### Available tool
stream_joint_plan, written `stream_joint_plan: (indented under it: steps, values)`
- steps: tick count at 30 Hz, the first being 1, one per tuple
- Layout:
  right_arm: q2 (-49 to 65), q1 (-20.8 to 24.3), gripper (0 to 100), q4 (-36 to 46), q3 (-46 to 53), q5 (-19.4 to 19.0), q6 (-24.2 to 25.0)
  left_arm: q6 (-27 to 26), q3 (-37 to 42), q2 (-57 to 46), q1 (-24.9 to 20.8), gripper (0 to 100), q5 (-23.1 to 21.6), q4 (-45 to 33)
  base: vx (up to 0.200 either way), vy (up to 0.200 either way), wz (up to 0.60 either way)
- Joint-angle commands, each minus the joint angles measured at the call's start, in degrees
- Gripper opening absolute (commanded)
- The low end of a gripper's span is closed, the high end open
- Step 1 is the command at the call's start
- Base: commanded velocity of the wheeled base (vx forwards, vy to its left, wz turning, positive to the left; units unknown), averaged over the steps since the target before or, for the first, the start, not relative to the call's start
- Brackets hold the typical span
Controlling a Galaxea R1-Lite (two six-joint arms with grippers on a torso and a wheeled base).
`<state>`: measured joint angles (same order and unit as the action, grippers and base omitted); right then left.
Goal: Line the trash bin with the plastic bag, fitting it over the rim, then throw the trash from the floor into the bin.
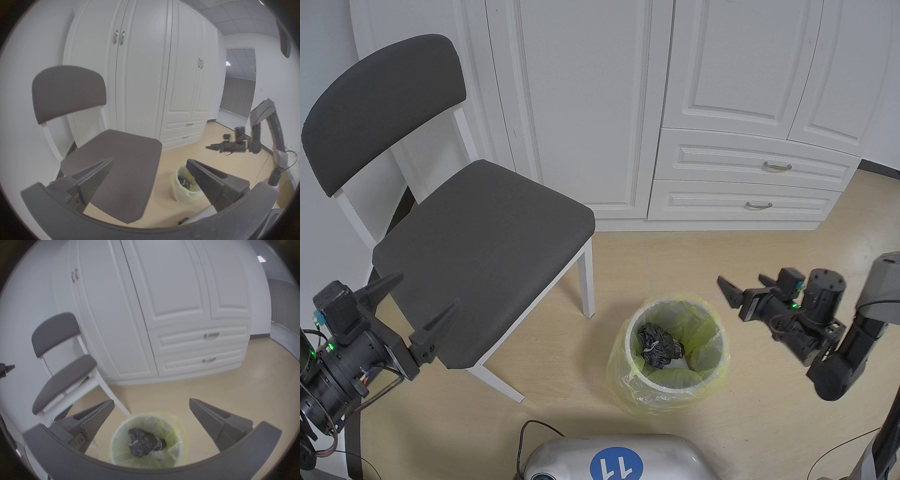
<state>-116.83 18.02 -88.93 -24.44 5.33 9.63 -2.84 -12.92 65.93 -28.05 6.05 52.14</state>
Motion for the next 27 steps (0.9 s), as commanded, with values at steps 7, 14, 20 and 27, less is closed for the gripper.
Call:
stream_joint_plan:
  steps: [7,14,20,27]
  values:
    - [32.4,-6.2,100,-1.1,8.8,0.8,-5.2,-9.4,-4.6,-15.6,10.5,100,0.3,1.0,0.000,0.000,0.00]
    - [46.8,-10.5,100,6.3,9.0,0.9,-6.0,-10.1,-9.1,-18.6,12.7,100,1.1,-0.5,0.000,0.000,0.00]
    - [65.1,-11.2,100,29.2,4.9,0.7,-5.8,-10.4,-11.5,-22.2,15.4,100,2.0,-0.5,0.000,0.000,0.00]
    - [86.3,-10.3,100,58.3,-2.0,0.2,-5.6,-13.1,-13.7,-32.1,18.5,100,2.1,-8.5,0.000,0.000,0.00]
